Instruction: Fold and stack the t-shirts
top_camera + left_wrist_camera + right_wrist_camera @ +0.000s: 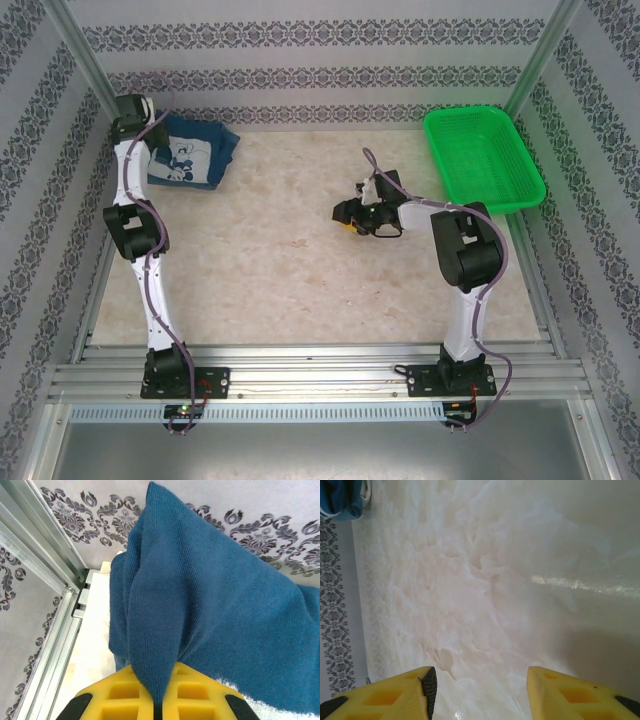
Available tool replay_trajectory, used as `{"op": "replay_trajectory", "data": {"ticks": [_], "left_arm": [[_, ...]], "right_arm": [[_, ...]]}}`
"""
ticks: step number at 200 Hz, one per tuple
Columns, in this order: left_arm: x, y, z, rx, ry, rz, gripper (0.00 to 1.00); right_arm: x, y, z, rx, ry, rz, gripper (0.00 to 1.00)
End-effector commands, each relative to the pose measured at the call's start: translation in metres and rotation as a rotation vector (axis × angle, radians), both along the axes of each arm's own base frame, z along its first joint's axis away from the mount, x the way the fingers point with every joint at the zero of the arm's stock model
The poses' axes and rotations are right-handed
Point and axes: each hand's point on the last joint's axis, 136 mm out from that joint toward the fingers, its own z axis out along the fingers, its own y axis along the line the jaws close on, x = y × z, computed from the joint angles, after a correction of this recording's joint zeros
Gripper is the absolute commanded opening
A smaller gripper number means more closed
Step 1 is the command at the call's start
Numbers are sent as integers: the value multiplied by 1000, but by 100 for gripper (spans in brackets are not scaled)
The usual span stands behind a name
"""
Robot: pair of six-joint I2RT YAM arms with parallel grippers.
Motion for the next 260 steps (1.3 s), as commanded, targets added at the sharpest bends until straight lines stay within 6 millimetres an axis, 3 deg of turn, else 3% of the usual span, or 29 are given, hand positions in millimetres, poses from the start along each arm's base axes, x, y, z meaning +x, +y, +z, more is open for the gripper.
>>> {"op": "replay_trajectory", "data": {"ticks": [1, 19, 30, 33, 35, 59, 79, 97, 121, 137, 147, 148, 151, 154, 155, 170, 181, 197, 214, 229, 249, 260], "left_arm": [[6, 32, 5, 48, -69, 60, 22], [3, 48, 4, 49, -82, 122, 61], [0, 58, 16, 37, -110, 157, 74], [-1, 61, 21, 34, -121, 166, 92], [-2, 62, 25, 33, -129, 169, 98], [-19, 84, 89, 45, -233, 263, 100], [-40, 90, 151, 1, -339, 302, 100], [-53, 63, 196, -84, -396, 209, 100], [-77, 16, 222, -164, -388, 119, 100], [-102, -30, 237, -158, -435, 50, 100], [-129, -66, 242, -108, -517, 1, 100], [-132, -69, 253, -95, -552, -7, 100], [-141, -80, 247, -83, -567, -14, 100], [-152, -90, 257, -63, -620, -26, 100], [-152, -93, 249, -63, -614, -27, 100], [-207, -128, 243, -56, -713, -18, 100], [-239, -150, 215, -77, -685, -25, 100], [-279, -174, 161, -64, -644, -19, 100], [-313, -176, 97, -8, -639, 13, 100], [-331, -169, 51, 43, -591, 42, 100], [-333, -166, 13, 78, -576, 47, 100], [-323, -167, -5, 82, -549, 38, 100]], "right_arm": [[-1, 9, 1, 3, -11, 43, 52], [-5, 13, 1, -1, -5, 58, 52], [-8, 13, 3, -7, -13, 62, 52], [-9, 13, 5, -9, -18, 61, 52], [-9, 12, 6, -9, -22, 60, 53], [-11, 3, 31, -46, -91, 39, 55], [-15, -15, 60, -112, -178, 0, 66], [-23, -44, 87, -221, -278, -55, 80], [-41, -102, 126, -381, -429, -185, 91], [-58, -151, 146, -513, -523, -314, 98], [-70, -183, 156, -593, -585, -404, 98], [-71, -187, 158, -606, -595, -419, 98], [-75, -196, 157, -638, -607, -444, 98], [-78, -207, 157, -664, -621, -475, 98], [-79, -210, 157, -673, -624, -483, 98], [-93, -248, 150, -722, -629, -593, 98], [-100, -270, 140, -780, -638, -658, 98], [-101, -286, 122, -795, -708, -750, 98], [-99, -290, 112, -820, -844, -781, 98], [-89, -285, 106, -845, -890, -761, 98], [-71, -274, 73, -895, -845, -685, 98], [-62, -255, 85, -876, -967, -651, 98]]}}
